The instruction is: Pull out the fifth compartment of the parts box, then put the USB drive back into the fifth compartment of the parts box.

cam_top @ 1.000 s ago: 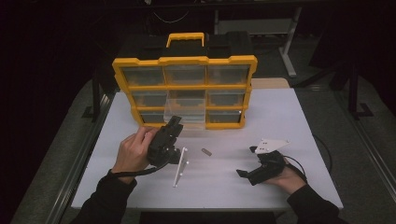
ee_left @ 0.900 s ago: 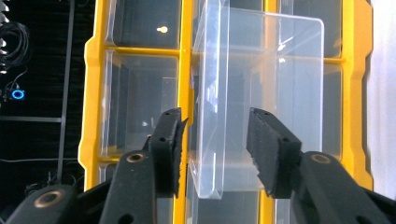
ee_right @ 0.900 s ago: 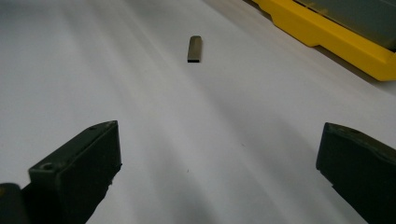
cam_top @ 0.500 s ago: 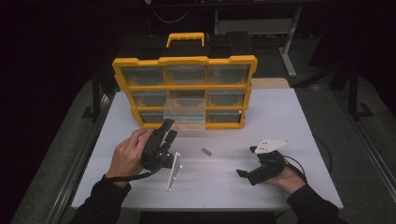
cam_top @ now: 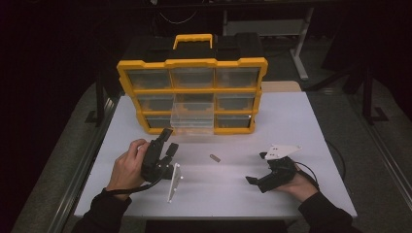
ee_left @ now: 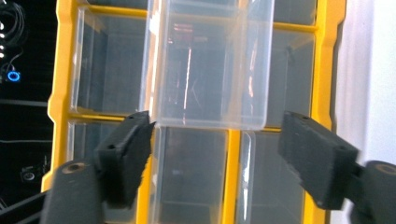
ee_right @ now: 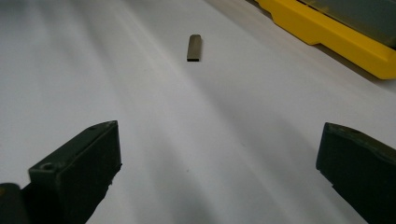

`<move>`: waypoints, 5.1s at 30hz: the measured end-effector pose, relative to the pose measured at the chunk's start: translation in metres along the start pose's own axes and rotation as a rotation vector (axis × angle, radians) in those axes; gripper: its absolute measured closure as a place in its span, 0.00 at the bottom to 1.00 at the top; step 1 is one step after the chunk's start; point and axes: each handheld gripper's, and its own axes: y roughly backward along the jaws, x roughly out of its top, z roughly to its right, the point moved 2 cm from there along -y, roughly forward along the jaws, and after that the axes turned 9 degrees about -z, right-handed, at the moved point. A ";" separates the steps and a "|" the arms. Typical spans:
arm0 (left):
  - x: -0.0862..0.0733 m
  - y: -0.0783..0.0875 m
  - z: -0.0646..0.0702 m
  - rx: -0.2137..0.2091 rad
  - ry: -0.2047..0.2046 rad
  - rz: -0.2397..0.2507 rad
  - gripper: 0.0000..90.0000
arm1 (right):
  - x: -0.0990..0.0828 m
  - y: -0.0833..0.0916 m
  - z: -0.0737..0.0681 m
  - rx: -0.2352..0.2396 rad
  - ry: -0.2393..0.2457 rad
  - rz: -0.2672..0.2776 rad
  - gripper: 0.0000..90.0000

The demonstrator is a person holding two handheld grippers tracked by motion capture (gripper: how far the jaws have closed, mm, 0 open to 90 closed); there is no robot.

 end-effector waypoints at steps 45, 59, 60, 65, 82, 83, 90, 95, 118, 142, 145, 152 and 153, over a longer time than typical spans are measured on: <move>-0.009 -0.013 0.042 -0.093 0.076 -0.046 0.00 | 0.001 0.000 -0.002 -0.002 0.008 0.002 0.00; -0.009 -0.016 0.041 -0.164 0.197 -0.051 0.00 | 0.001 -0.001 -0.002 -0.002 0.011 -0.003 0.00; -0.009 -0.016 0.040 -0.170 0.207 -0.052 0.00 | 0.001 -0.001 -0.002 -0.001 0.011 -0.003 0.00; -0.011 -0.017 0.039 -0.199 0.255 -0.057 0.00 | 0.001 -0.001 -0.002 -0.001 0.007 -0.002 0.00; -0.013 -0.019 0.034 -0.277 0.436 -0.044 0.00 | 0.001 -0.001 -0.002 0.000 0.005 -0.002 0.00; -0.013 -0.019 0.033 -0.281 0.442 -0.044 0.00 | 0.001 -0.001 -0.002 0.000 0.005 -0.002 0.00; -0.015 -0.020 0.031 -0.313 0.522 -0.038 0.00 | 0.001 -0.001 -0.001 -0.001 0.004 -0.002 0.00; -0.016 -0.021 0.029 -0.343 0.572 -0.034 0.00 | 0.001 -0.001 -0.001 -0.001 0.005 -0.003 0.00; -0.024 -0.027 0.025 -0.532 0.852 -0.020 0.00 | 0.001 -0.001 -0.001 -0.003 0.007 -0.003 0.00; -0.039 -0.033 0.022 -0.710 1.170 0.020 0.00 | 0.001 -0.001 -0.001 -0.004 0.008 -0.002 0.00; -0.041 -0.034 0.022 -0.723 1.185 0.024 0.00 | 0.001 -0.001 -0.001 -0.003 0.008 -0.002 0.00; -0.048 -0.034 0.027 -0.772 1.203 0.022 0.00 | 0.001 -0.001 -0.001 -0.004 0.006 -0.001 0.00; -0.049 -0.033 0.028 -0.777 1.203 0.020 0.00 | 0.001 0.000 -0.001 -0.004 0.005 -0.002 0.00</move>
